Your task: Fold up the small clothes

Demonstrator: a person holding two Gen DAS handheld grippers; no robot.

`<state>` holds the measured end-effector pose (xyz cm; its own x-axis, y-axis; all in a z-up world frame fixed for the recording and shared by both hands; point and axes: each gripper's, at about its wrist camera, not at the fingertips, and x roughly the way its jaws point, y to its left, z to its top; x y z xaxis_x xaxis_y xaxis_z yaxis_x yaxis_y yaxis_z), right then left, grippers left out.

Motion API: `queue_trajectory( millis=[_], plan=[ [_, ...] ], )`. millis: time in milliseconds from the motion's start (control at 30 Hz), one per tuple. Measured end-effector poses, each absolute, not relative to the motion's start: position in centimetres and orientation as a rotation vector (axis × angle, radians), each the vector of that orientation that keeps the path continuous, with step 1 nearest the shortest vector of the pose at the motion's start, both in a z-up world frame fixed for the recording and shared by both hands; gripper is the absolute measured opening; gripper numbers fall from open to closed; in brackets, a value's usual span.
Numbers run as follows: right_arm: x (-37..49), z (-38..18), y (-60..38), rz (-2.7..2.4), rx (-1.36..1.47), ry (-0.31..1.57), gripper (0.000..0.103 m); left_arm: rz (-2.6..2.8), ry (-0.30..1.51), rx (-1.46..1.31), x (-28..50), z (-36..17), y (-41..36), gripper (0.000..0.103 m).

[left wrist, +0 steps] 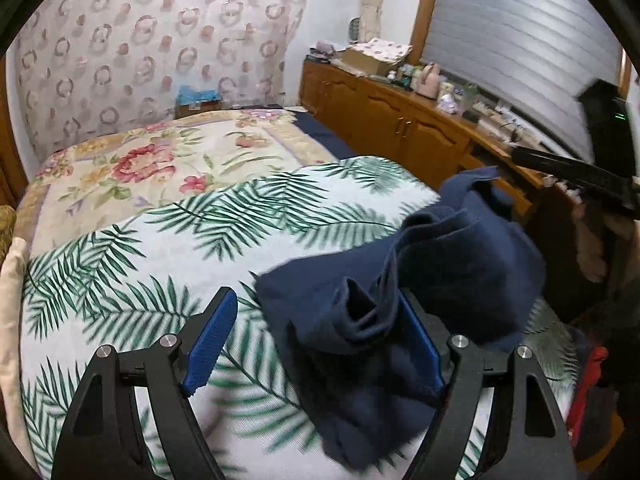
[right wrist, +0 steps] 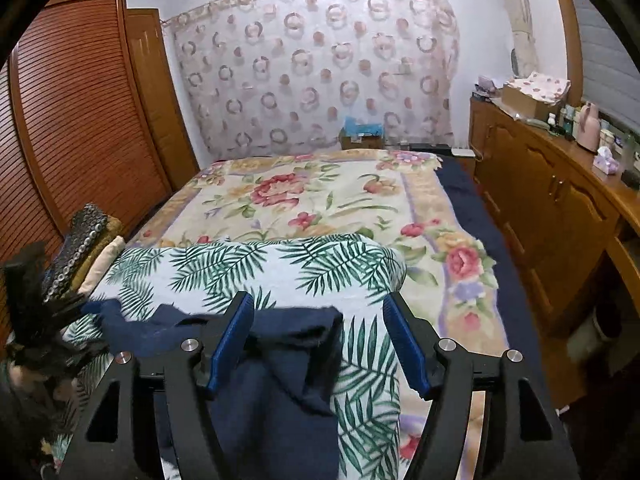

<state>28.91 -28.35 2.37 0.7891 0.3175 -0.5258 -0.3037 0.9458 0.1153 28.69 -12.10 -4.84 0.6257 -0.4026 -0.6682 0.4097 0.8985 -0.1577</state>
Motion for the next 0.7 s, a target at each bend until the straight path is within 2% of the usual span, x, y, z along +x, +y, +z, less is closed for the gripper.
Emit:
queue_trajectory(
  millis=[300, 400, 500, 533, 567, 700],
  plan=[
    [28.7, -0.7, -27.1, 0.443, -0.013, 0.665, 0.069, -0.371, 0.785, 0.010, 30.9, -6.4, -11.7, 0.080],
    [30.3, -1.3, -26.3, 0.478, -0.001, 0.702, 0.060, -0.367, 0.790, 0.003, 31.1, -6.5, -11.7, 0.080],
    [31.8, -1.8, -26.2, 0.500, 0.010, 0.737, 0.031, -0.366, 0.788, 0.009, 31.1, -6.4, -11.8, 0.080],
    [32.2, -1.8, -26.3, 0.519, 0.016, 0.744, 0.009, -0.363, 0.787, 0.011, 31.1, -6.5, -11.7, 0.080],
    [32.4, -1.8, -26.2, 0.547, 0.021, 0.744, 0.003, -0.360, 0.786, 0.013, 31.1, -6.6, -11.6, 0.080],
    [31.7, -0.1, -29.2, 0.344, 0.067, 0.609, 0.003, -0.334, 0.786, 0.007, 31.3, -6.7, -11.2, 0.080]
  ],
)
